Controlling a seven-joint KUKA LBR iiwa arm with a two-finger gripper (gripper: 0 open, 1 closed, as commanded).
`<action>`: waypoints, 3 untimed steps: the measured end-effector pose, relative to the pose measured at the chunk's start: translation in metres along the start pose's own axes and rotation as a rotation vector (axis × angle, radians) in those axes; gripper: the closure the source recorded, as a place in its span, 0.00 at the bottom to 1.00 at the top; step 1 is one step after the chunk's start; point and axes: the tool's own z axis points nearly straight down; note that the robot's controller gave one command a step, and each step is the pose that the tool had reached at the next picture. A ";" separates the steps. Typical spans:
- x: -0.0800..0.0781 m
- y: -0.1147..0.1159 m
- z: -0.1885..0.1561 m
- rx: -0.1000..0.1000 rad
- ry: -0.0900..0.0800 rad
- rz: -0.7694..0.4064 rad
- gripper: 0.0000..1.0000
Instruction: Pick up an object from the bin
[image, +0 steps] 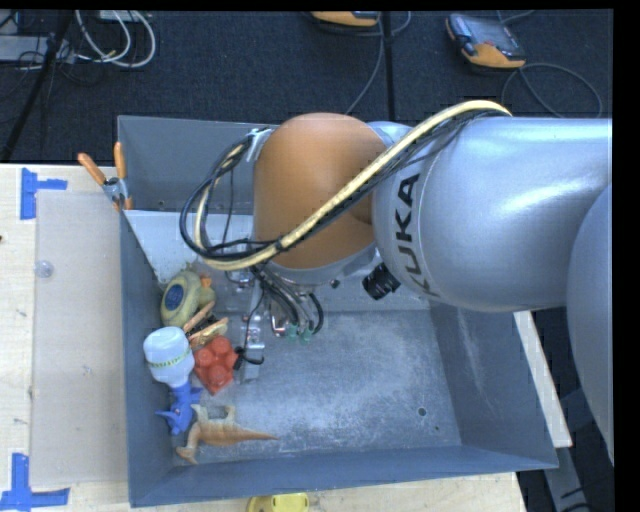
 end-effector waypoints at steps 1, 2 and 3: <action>0.000 0.000 0.000 0.000 0.000 0.000 0.00; 0.000 0.001 0.001 -0.001 -0.003 -0.001 0.00; -0.016 0.006 0.033 0.001 0.006 -0.145 0.00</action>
Offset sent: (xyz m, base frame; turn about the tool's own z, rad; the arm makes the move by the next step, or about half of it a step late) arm -0.0150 0.0273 -0.0646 -0.0761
